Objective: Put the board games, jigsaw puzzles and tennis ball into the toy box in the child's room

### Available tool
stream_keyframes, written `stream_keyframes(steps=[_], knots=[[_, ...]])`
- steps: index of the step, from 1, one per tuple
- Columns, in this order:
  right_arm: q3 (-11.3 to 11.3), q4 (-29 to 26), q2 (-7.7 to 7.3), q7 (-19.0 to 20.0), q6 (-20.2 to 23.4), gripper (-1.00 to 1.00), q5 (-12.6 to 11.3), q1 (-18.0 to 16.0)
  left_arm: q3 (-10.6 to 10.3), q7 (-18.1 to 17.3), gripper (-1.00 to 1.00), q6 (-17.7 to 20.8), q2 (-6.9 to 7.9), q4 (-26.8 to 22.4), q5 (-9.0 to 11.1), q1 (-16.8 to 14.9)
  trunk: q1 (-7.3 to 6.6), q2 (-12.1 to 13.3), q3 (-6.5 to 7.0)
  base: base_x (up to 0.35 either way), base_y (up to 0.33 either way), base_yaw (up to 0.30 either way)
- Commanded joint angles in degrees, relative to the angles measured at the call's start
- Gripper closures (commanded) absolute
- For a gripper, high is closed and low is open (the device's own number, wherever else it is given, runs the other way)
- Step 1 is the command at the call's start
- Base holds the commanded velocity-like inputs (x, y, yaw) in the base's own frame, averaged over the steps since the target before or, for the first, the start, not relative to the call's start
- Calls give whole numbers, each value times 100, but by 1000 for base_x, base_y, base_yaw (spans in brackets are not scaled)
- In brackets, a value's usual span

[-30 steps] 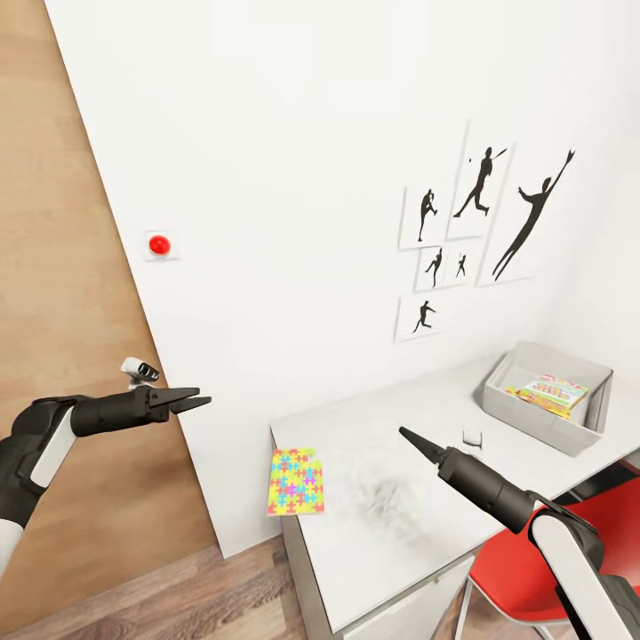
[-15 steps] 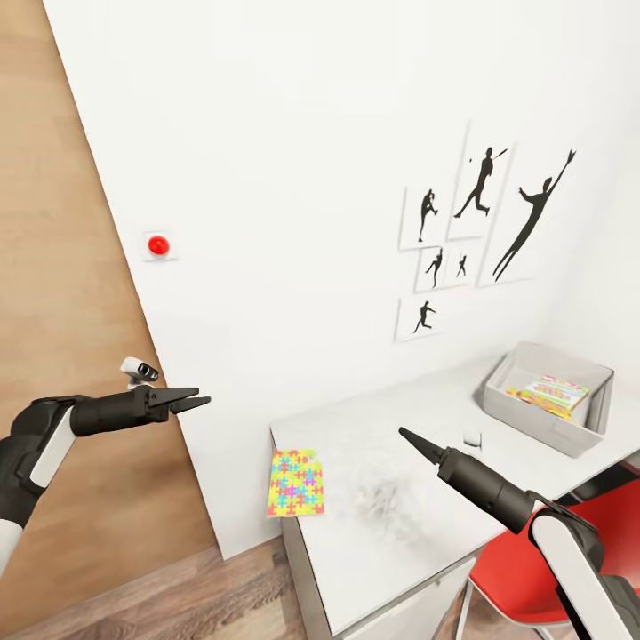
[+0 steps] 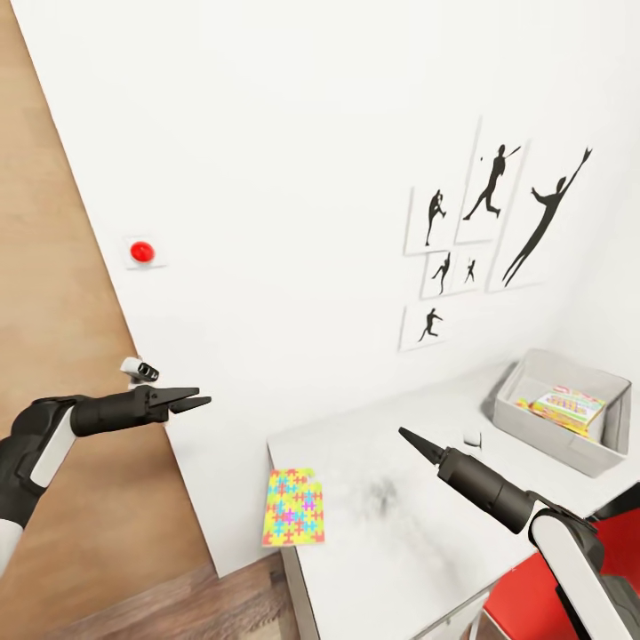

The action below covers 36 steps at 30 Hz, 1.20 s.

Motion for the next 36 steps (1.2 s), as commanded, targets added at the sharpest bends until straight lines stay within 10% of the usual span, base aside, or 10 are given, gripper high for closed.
stream_keyframes(steps=[1, 21, 32, 36], knots=[[-6, -1, 0, 0, 44, -100, -37, -5, -5, -10, -100, 60, -1, -1, 13, -5, 6, -13, -13, 178, 0, 0], [-30, -12, -8, -1, 78, -100, -36, -5, -83, 41, -100, 52, -60, 116, -25, -5, 50, -93, -49, 23, 0, 0], [-410, -19, 1, 49, 787, -100, -112, -13, -256, 473, -100, -77, -110, 1677, -72, -7, 292, -534, -246, 0, 0, 0], [-726, -19, 6, 53, 1229, -100, -177, -14, -263, 956, -100, -134, -346, 2180, -75, -6, 380, -694, -318, 0, 0, 0]])
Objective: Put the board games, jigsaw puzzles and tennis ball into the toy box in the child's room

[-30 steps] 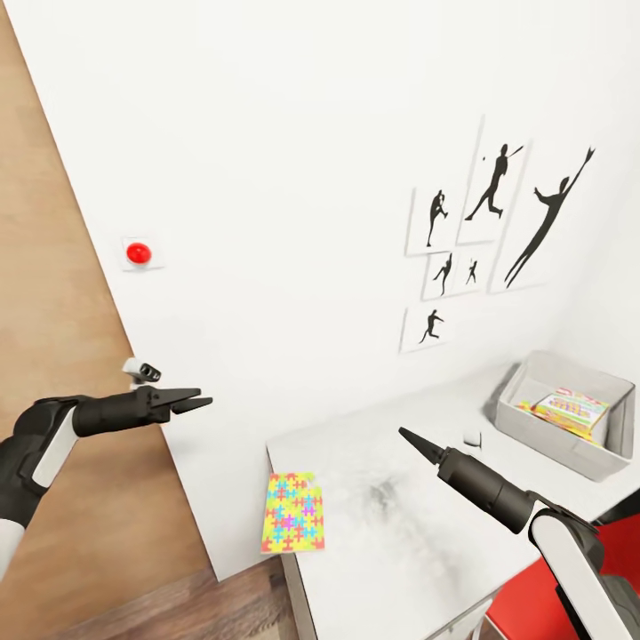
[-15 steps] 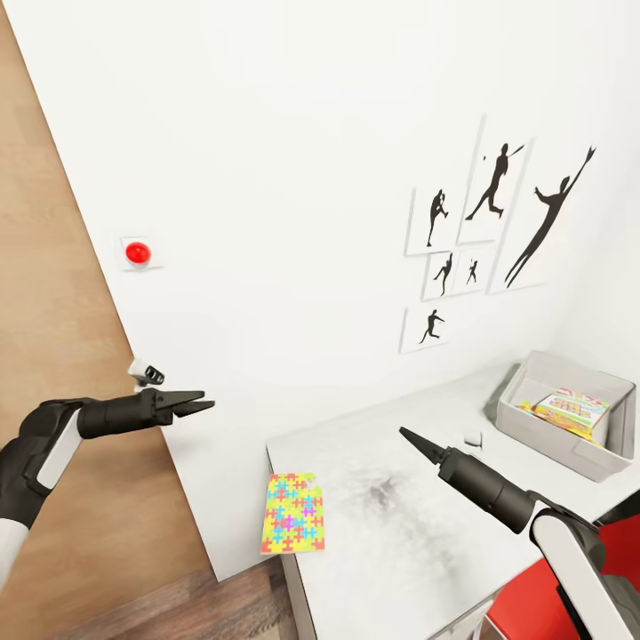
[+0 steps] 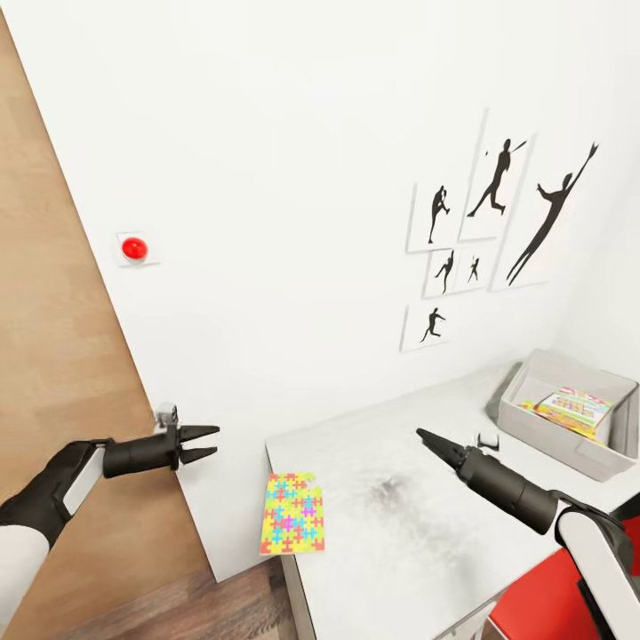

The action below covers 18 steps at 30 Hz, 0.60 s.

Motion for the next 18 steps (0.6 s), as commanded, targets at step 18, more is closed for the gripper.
stream_keyframes(steps=[18], knots=[[44, -1, 12, 916, 922, -100, -100, -1, 6, 970, -100, -490, -456, 793, 36, -16, 398, -735, -335, 0, 0, 0]])
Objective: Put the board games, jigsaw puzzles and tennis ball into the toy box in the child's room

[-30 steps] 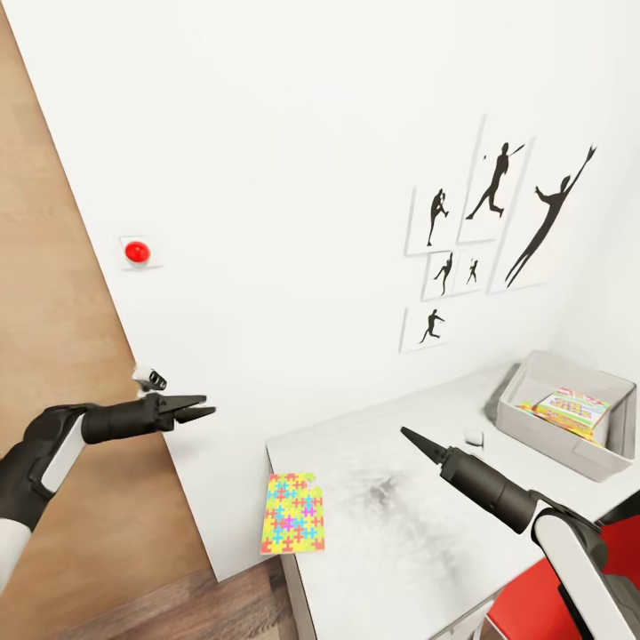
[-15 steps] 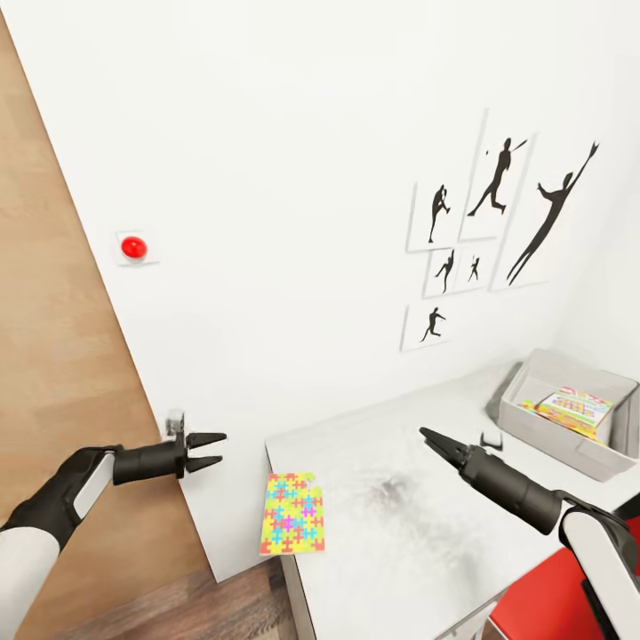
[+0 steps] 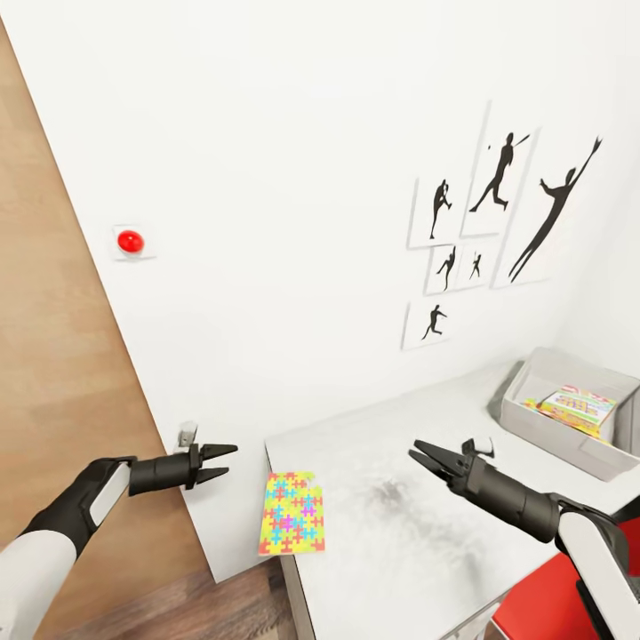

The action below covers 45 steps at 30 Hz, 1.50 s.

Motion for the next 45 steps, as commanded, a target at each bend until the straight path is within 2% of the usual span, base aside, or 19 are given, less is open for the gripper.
stream_keyframes(steps=[1, 9, 12, 15, 17, 19, 22, 23, 27, 29, 31, 33, 36, 38, 45], knots=[[4, 0, 0, 67, 27, -100, 9, -1, -18, -5, -100, 25, 0, 2, 26, -5, 24, -50, -28, 0, 0, 0], [48, 0, 18, 137, 11, -100, 11, 2, -9, -19, -100, 32, 23, 4, 20, -5, 200, -371, -172, 0, 0, 0], [86, 0, 197, 105, 3, -100, 15, -16, -2, -17, -100, 34, 14, 4, 17, -5, 266, -491, -226, 0, 0, 0], [104, 0, 493, -18, 16, -100, 33, -25, -2, -18, -100, 34, 9, 4, 16, -5, 332, -612, -279, 0, 0, 0], [110, 0, 594, -162, 11, -100, 47, -26, -2, -19, -100, 34, 14, 4, 15, -6, 376, -692, -315, 0, 0, 0], [114, 0, 663, -397, -3, -100, 56, -27, -2, -23, -100, 34, 18, 4, 15, -6, 420, -772, -351, 0, 0, 0], [134, 0, 841, -1255, -20, -100, 64, -23, -2, -51, -100, 34, 21, 4, 15, -10, 486, -892, -405, 0, 0, 0], [155, 0, 894, -1434, -20, -100, 64, -24, -2, -56, -100, 34, 21, 4, 15, -9, 508, -933, -423, 0, 0, 0], [379, 0, 1468, -2648, 41, -100, 63, -208, -2, -76, -100, 34, 22, 4, 21, -10, 595, -1093, -495, 0, 0, 0], [476, 0, 1655, -3052, 60, -100, 60, -331, -2, -82, -100, 34, 25, 4, 23, -9, 639, -1173, -531, 0, 0, 0], [625, 0, 1773, -3452, 73, -100, 58, -433, -2, -83, -100, 34, 25, 4, 21, -12, 683, -1253, -567, 0, 0, 0], [742, 0, 1816, -3829, 104, -100, 57, -499, -2, -83, -100, 34, 22, 4, 19, -10, 727, -1334, -603, 0, 0, 0], [821, 0, 1809, -4185, 230, -100, 37, -544, 0, -82, -100, 33, 13, 4, 17, -10, 793, -1454, -656, 0, 0, 0], [833, -2, 1803, -4227, 310, -100, 22, -554, -1, -82, -100, 31, 10, 4, 16, -8, 837, -1534, -692, 0, 0, 0], [840, -4, 1795, -3960, 395, -100, 11, -571, -4, -96, -100, 34, 32, 4, 23, -8, 991, -1815, -818, 0, 0, 0]])
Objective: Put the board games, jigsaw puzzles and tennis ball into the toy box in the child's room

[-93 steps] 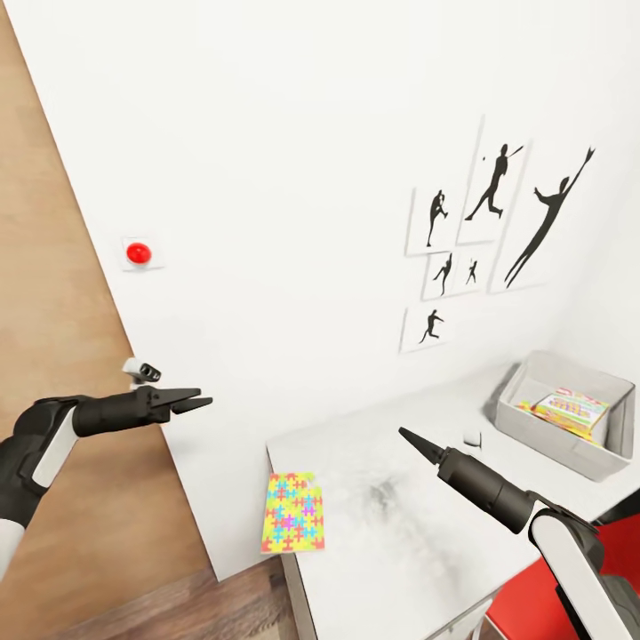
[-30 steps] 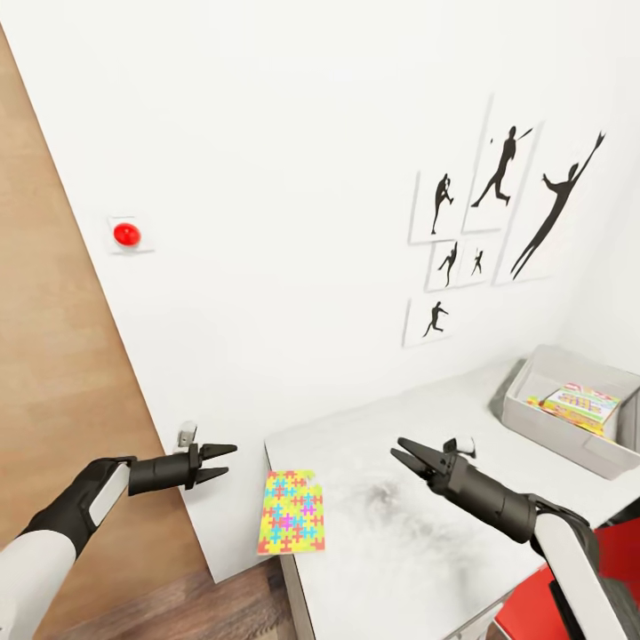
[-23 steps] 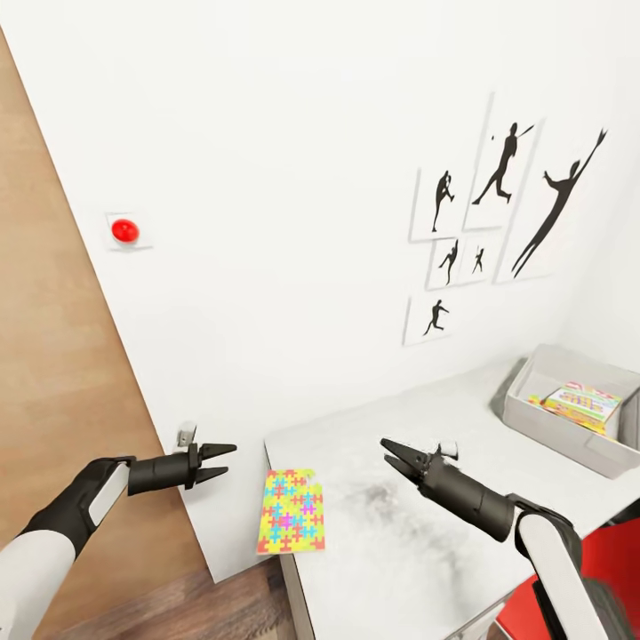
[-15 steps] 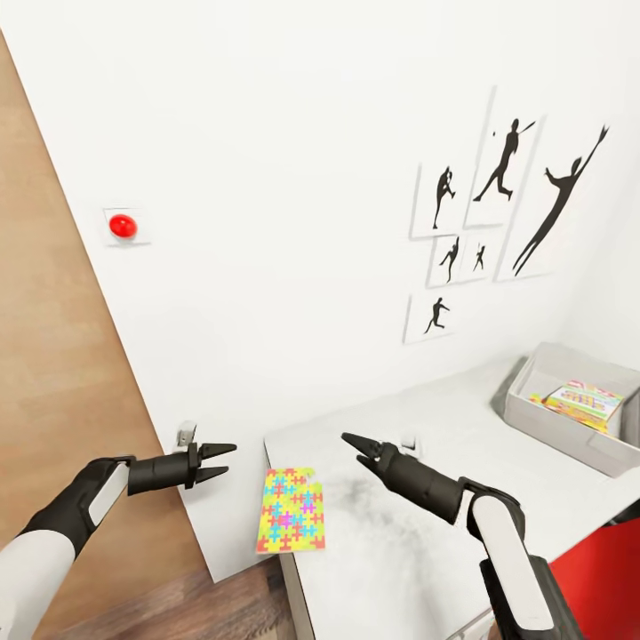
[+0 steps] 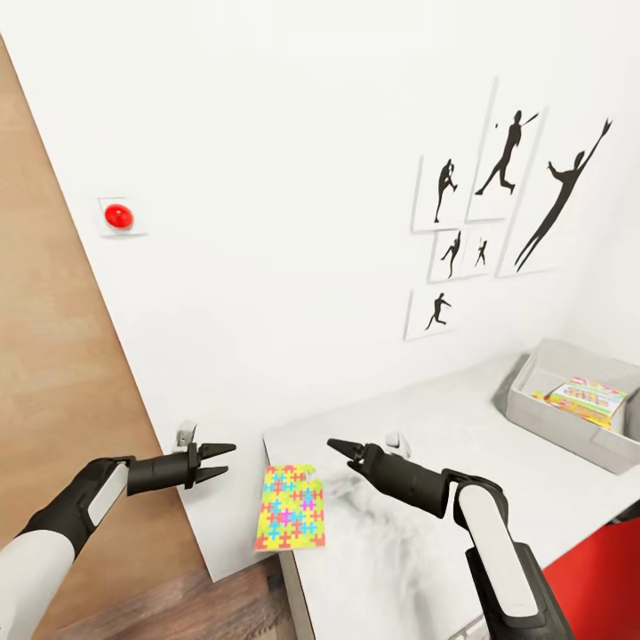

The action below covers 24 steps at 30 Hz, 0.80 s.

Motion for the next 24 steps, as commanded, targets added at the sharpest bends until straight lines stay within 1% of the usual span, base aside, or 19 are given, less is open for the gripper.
stream_keyframes(steps=[1, 7, 16, 19, 22, 24], knots=[[-18, -1, -1, 46, 24, -100, 32, -8, -16, -8, -100, 31, 4, 1, 27, -5, 23, -47, -26, 0, 0, 0], [-100, -2, -6, 51, 24, -100, 33, -14, -14, -7, -100, 31, 4, 1, 27, -4, 155, -288, -134, 0, 0, 0], [-114, 0, 0, 39, 16, -100, 33, -34, -22, -8, -100, 38, -3, 1, 35, -3, 353, -649, -295, 0, 0, 0], [-124, 1, -5, 39, 16, -100, 33, -64, -46, 4, -100, 36, -46, 1, 42, -4, 419, -769, -349, 0, 0, 0], [-127, 0, -8, 39, 15, -100, 33, -72, -58, 1, -100, 33, -138, 1, 38, -2, 484, -889, -403, 0, 0, 0], [-124, 0, -9, 39, 15, -100, 33, -74, -63, -2, -100, 32, -174, 1, 41, -2, 528, -969, -439, 0, 0, 0]])
